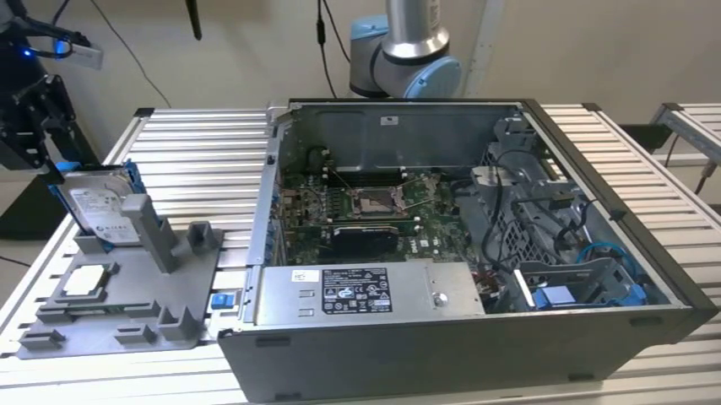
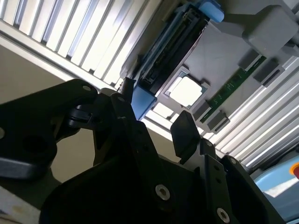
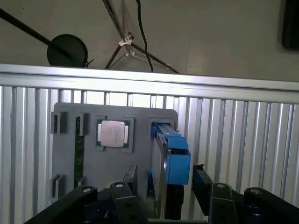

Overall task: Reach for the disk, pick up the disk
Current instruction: 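Pick up the disk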

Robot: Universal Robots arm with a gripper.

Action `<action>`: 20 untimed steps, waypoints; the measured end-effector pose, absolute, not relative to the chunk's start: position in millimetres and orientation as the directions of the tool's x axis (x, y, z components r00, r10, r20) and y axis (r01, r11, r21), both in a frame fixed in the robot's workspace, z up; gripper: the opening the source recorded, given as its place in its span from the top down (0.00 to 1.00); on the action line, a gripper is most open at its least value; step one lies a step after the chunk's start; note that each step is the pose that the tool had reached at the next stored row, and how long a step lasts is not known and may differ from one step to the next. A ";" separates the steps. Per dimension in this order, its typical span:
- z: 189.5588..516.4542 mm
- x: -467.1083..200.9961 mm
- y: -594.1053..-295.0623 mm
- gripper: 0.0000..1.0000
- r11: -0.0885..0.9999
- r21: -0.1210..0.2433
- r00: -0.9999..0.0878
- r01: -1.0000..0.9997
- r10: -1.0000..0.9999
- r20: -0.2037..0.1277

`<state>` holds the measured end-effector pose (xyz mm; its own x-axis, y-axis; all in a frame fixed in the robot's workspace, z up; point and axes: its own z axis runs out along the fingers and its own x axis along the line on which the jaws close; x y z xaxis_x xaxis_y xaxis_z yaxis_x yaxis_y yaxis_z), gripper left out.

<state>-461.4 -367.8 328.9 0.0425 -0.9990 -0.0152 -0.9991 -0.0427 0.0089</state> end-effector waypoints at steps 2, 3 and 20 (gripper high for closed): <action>327.8 -461.4 -367.8 0.00 -0.043 0.009 0.043 -0.999 -0.999 -0.015; 327.2 -461.4 -367.8 0.00 -0.043 0.009 0.043 -0.999 -0.999 -0.015; 313.1 -461.8 -364.5 0.00 -0.043 0.009 0.043 -0.999 -0.999 -0.015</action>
